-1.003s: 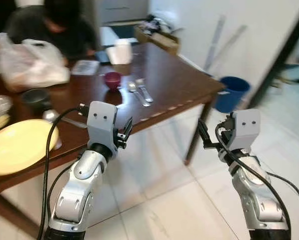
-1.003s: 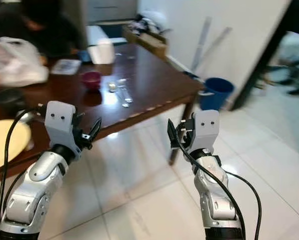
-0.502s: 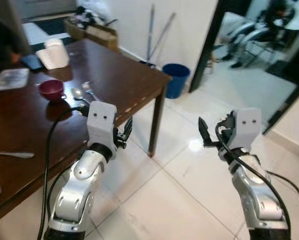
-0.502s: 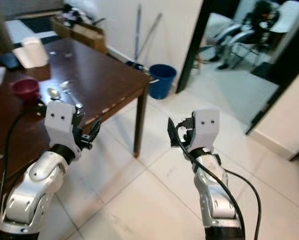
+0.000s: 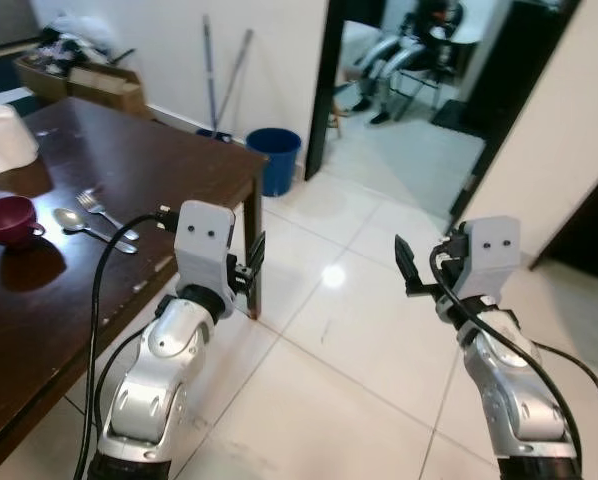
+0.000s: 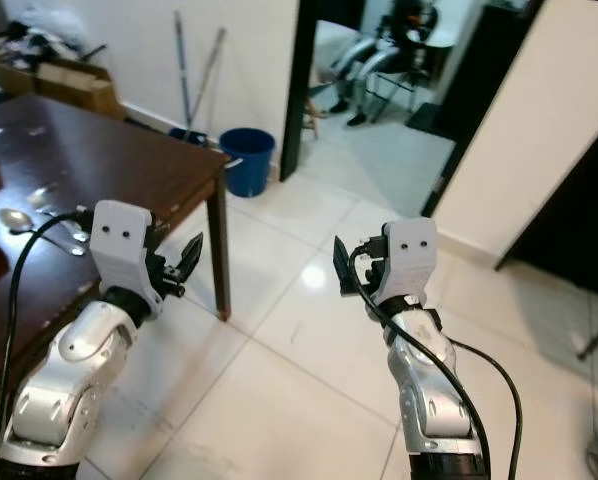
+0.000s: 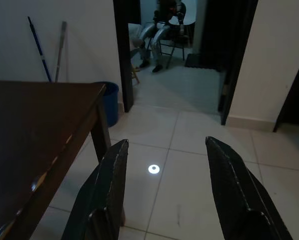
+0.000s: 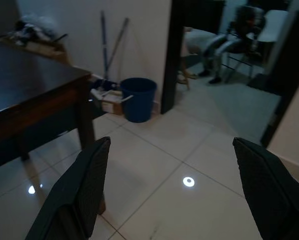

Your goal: Setting the table

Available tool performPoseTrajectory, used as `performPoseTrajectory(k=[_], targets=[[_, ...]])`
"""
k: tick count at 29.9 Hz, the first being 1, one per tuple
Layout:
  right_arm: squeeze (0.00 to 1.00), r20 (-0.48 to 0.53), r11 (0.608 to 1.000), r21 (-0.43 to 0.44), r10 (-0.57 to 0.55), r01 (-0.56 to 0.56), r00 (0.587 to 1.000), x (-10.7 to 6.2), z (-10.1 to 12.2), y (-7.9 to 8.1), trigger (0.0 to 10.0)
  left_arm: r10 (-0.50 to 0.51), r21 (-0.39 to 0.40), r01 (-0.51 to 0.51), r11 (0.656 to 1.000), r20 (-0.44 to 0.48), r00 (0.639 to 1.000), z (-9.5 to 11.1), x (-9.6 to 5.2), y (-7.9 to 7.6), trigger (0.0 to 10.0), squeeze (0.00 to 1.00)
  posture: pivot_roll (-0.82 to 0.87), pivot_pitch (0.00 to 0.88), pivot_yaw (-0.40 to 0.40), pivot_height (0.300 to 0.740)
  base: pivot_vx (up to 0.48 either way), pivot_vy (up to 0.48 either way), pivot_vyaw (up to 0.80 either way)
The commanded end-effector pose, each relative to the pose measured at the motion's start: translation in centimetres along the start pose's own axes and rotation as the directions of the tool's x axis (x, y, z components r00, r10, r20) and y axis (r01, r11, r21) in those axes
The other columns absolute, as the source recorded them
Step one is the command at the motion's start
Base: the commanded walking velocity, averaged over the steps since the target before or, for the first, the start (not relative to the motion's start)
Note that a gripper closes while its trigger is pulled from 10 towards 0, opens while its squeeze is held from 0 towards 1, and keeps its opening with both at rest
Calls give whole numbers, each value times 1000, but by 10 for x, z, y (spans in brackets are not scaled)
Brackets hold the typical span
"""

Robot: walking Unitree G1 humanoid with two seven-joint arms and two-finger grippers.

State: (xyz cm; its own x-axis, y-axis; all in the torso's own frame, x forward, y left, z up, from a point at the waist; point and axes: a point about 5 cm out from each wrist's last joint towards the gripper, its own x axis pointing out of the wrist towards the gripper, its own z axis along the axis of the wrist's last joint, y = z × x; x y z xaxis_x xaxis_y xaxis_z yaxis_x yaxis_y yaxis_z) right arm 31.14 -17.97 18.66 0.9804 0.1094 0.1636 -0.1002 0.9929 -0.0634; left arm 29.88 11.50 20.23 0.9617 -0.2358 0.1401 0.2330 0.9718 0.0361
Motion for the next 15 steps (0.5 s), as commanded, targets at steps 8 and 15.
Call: performPoseTrajectory(k=[8,15], targets=[[0,-15,1000,-2,-11,10,1000,-1,-2,-4,10000,-8,2,8,1000,-11,1000,-3,2,-3,10000,0,-66,0,42,740,0,0,-784],[0,-14,1000,-3,-10,10,1000,-1,-2,-4,10000,-9,0,9,1000,-8,1000,-2,2,-4,10000,0,-66,0,41,740,0,0,-786]])
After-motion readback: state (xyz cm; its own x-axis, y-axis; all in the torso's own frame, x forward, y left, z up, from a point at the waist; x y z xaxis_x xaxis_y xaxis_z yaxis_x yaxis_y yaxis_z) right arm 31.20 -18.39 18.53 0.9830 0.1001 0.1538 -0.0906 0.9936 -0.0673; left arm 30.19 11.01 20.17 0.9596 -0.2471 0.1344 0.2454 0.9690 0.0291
